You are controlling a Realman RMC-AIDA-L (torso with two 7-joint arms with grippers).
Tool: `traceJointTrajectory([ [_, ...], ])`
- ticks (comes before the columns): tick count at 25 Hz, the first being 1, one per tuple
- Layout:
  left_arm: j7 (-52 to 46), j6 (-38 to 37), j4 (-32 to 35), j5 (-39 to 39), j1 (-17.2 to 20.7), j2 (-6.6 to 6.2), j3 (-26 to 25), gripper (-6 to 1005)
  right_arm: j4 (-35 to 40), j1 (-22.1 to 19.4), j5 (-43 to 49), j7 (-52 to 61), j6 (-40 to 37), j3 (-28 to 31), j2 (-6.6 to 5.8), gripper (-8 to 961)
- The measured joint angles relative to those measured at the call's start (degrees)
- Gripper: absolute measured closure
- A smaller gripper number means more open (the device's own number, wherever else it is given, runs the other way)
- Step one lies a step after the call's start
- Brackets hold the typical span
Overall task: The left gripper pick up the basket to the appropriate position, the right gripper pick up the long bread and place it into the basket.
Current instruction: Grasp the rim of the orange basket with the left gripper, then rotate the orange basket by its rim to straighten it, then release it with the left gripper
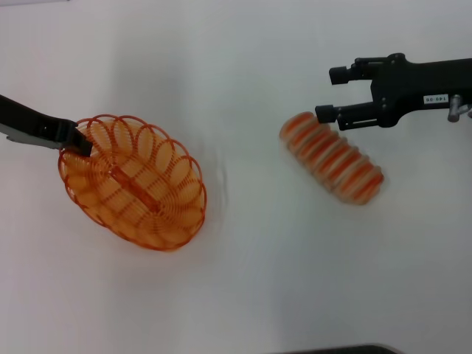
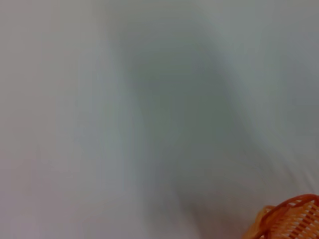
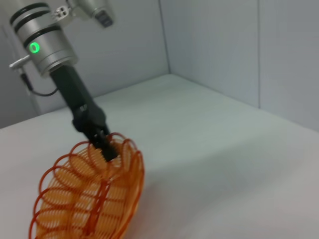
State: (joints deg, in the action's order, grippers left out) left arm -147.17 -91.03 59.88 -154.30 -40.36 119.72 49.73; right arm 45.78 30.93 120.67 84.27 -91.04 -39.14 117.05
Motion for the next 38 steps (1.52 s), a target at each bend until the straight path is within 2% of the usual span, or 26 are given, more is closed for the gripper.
traceJointTrajectory([
  [5, -3.47, -0.75, -0.17, 0.2, -0.11, 0.23, -1.36, 894, 0.06, 0.2, 0.0, 1.57, 0.81, 1.46, 0.01, 115],
  [13, -4.8, -0.7, -0.85, 3.44, 0.55, 1.31, -7.61, 900, -0.14, 0.88, 0.0, 1.85, 2.49, 3.61, 0.11, 115],
  [16, -5.33, -0.04, -1.15, 4.13, 1.49, 1.9, -8.22, 901, -0.17, 0.92, -0.02, 1.83, 2.99, 3.89, 0.11, 115],
  [21, -6.18, 2.17, -1.35, 4.56, 3.52, 3.63, -9.55, 902, -0.17, 0.95, -1.45, 1.85, 3.54, 5.13, 0.11, 115],
  [26, -6.87, 3.86, -1.52, 7.34, 5.67, 4.11, -10.48, 902, -0.25, 0.57, -3.54, 1.86, 3.8, 5.78, 0.16, 116],
  [31, -7.85, 6.58, -3.42, 11.0, 7.85, 4.4, -9.87, 901, -0.34, 0.14, -4.29, 2.04, 3.91, 8.15, 1.24, 116],
  [38, -8.59, 9.56, -3.89, 13.23, 9.16, 4.65, -9.72, 901, -0.35, -0.14, -4.57, 2.04, 3.97, 10.58, 1.96, 116],
])
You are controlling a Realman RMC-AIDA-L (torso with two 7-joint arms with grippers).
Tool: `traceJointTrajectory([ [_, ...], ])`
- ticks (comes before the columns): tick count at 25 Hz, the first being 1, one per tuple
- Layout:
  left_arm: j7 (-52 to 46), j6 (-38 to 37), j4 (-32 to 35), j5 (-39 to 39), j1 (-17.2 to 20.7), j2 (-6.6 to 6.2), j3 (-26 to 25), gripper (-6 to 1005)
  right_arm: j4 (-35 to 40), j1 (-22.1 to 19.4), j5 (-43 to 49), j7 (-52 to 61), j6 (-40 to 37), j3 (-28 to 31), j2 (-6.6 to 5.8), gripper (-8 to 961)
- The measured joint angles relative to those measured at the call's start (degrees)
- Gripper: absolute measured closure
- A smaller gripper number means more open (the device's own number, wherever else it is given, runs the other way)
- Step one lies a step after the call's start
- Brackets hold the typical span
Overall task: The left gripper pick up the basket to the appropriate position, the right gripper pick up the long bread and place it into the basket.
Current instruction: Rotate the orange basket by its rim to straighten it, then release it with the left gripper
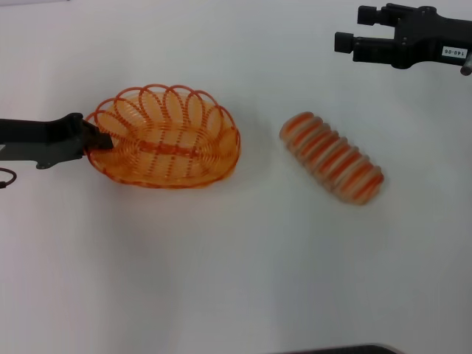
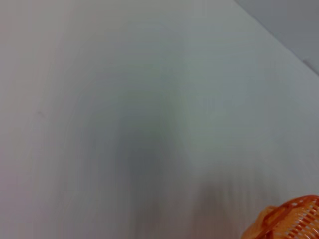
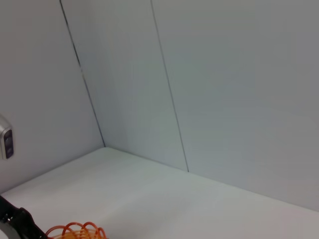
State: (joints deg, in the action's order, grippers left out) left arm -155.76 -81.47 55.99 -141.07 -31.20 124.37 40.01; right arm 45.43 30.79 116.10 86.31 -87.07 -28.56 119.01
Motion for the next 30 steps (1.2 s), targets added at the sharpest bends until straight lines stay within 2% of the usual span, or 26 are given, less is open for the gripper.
traceJointTrajectory([
  [9, -0.41, 4.62, -2.7, 0.62, 0.43, 0.09, 0.7, 905, -0.07, -0.27, 0.0, -0.01, 0.24, 0.14, 0.32, 116],
  [19, -0.56, 6.0, -2.92, 1.05, 1.01, 0.17, 0.77, 877, -0.09, -0.23, 0.01, -0.01, 0.23, -0.25, 0.34, 116],
  [30, -0.82, 8.52, -4.92, 3.38, 1.8, 0.08, 4.18, 842, -0.09, -0.36, 0.1, -0.49, 0.21, -0.27, 0.34, 114],
])
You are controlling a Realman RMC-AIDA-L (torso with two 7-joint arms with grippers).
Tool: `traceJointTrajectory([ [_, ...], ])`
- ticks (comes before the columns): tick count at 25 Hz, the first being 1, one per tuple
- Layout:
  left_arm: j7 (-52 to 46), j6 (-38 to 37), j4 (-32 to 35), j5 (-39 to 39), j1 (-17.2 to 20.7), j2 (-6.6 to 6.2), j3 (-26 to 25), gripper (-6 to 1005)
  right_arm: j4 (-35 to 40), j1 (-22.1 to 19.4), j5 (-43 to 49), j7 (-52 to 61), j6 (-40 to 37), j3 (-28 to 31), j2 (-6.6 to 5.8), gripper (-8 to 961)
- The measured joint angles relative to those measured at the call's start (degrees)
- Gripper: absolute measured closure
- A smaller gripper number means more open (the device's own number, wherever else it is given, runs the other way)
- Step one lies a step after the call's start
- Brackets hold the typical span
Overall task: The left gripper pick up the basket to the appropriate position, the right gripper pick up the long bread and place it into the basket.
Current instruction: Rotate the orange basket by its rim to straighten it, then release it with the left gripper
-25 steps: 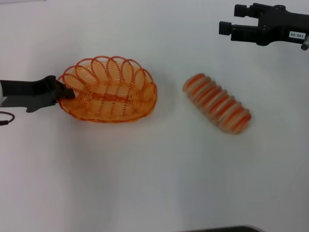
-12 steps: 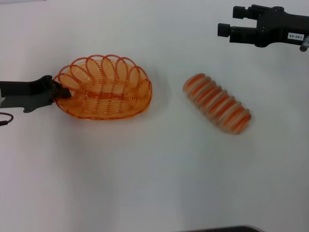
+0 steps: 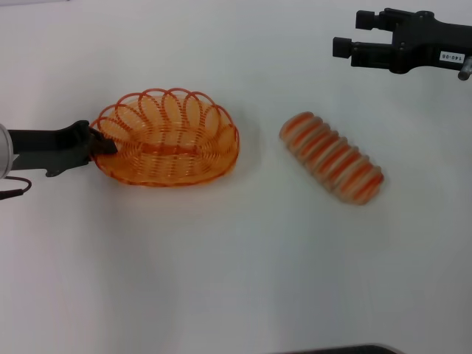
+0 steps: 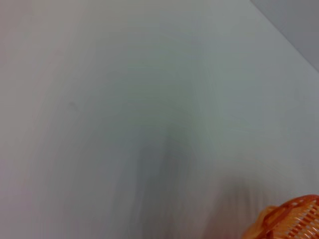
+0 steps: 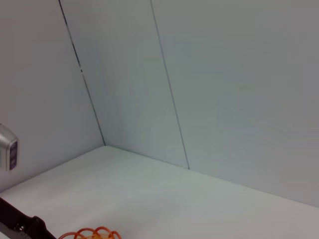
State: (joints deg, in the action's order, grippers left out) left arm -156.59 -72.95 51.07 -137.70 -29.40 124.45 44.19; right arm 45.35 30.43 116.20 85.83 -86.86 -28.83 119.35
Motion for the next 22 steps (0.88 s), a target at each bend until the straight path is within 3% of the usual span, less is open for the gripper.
traceJointTrajectory([
  [22, -0.74, -0.33, 0.63, 1.13, 0.67, -0.3, 0.1, 773, -0.09, 0.24, 0.08, -0.05, -0.19, -0.25, 0.0, 115],
])
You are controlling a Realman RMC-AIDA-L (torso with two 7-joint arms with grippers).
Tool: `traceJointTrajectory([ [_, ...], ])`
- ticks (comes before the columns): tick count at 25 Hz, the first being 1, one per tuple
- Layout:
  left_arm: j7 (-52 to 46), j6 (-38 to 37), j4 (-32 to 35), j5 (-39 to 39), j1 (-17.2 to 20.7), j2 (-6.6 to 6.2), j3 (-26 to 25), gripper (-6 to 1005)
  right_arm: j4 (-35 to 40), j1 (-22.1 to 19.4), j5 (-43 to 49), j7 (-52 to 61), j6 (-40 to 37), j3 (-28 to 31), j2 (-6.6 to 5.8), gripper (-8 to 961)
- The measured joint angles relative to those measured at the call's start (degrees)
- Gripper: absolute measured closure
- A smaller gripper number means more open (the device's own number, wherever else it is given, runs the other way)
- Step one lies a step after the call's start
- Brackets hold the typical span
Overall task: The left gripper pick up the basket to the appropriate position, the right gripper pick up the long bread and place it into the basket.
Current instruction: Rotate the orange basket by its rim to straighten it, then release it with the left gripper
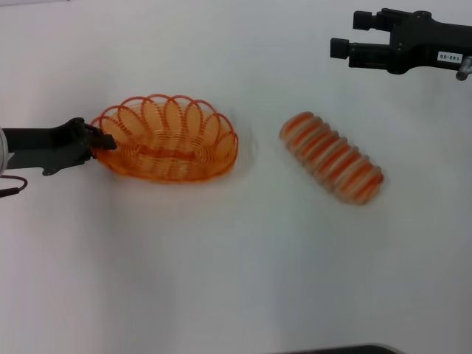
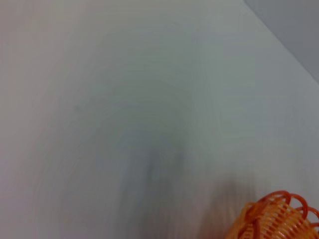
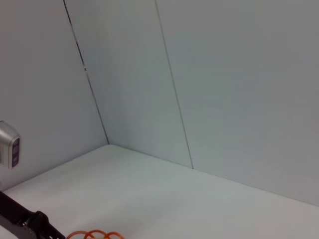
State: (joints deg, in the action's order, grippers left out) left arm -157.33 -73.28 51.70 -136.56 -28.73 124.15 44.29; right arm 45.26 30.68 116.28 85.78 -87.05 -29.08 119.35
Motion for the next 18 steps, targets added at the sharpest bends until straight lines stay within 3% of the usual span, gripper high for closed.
traceJointTrajectory([
  [7, 0.05, -0.64, 1.37, -0.02, 0.29, 0.05, 0.09, 751, 0.0, -0.02, -0.18, 0.24, -0.05, -0.48, 0.0, 114],
  [18, 0.1, -2.2, 3.09, -0.37, 0.83, -0.07, 0.09, 452, 0.0, 0.23, -0.28, 0.28, 0.23, -0.55, 0.09, 115],
])
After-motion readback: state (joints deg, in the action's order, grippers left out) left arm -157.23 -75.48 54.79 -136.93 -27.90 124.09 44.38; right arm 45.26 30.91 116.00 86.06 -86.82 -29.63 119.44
